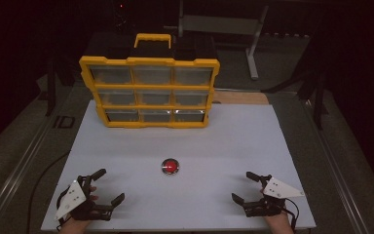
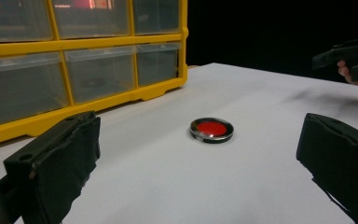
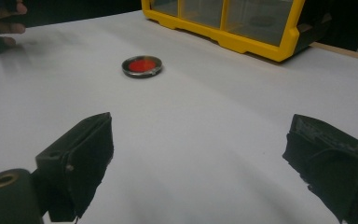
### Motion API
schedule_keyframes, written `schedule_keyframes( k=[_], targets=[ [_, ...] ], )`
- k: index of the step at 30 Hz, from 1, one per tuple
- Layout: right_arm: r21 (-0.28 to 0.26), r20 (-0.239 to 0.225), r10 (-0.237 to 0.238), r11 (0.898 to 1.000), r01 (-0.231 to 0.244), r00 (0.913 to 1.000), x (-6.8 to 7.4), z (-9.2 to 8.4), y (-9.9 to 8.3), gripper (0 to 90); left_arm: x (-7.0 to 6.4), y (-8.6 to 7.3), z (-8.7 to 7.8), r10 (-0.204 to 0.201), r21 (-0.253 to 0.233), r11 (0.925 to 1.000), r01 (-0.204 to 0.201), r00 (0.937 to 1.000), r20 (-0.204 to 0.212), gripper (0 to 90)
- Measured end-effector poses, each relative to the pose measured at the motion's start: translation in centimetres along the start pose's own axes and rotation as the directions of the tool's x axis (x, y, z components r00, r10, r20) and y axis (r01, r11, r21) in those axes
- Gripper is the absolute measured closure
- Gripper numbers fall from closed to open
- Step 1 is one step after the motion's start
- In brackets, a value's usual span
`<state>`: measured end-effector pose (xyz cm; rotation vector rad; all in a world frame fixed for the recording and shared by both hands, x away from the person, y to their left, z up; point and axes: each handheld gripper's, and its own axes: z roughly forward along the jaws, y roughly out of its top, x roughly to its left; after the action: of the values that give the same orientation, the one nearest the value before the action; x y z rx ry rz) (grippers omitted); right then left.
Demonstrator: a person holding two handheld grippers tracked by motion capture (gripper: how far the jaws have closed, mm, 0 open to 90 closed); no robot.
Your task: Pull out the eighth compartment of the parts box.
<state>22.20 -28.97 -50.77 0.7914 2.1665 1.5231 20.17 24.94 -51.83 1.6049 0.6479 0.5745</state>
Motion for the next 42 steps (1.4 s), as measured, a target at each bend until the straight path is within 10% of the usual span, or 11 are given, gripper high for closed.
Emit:
schedule_keyframes(
  k=[42],
  targets=[
    [-0.004, 0.001, -0.059, 0.998, 0.059, 0.9983, 1.4, -1.0, 3.5, 7.8, -0.5, 0.5, -0.1, 0.028, 0.006, 0.9996, -0.027, 0.9993, -0.027, 0.0]
  ],
)
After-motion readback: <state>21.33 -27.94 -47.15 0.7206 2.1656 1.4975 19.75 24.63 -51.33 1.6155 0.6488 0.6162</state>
